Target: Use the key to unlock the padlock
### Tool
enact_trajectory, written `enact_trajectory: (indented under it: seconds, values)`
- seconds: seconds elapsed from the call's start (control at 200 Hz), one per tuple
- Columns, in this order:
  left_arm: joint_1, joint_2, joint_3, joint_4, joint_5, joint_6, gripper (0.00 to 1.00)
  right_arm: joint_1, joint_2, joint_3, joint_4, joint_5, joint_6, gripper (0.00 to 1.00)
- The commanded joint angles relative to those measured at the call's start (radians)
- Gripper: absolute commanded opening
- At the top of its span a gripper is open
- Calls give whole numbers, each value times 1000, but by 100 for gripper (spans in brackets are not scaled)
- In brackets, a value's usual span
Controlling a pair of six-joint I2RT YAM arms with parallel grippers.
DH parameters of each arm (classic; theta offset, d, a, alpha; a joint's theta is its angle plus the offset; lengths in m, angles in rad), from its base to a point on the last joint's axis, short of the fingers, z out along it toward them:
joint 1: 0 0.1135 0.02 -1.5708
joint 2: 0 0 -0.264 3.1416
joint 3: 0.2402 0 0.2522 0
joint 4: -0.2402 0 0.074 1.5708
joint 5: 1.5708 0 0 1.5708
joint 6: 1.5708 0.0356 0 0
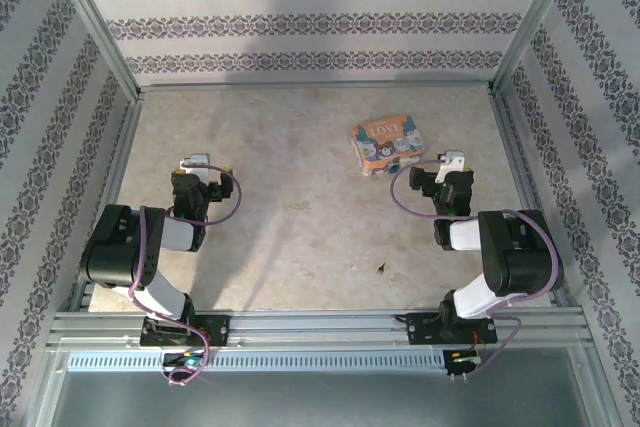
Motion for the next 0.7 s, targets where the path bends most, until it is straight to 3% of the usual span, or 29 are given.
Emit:
enact_trajectory:
  seconds: [0.0,0.695]
  values:
    - [10,-9,17,-12,14,9,99,14,-15,-7,20,14,5,99]
    - [9,-8,11,1,-24,-5,99,14,-16,-6,19,15,7,98]
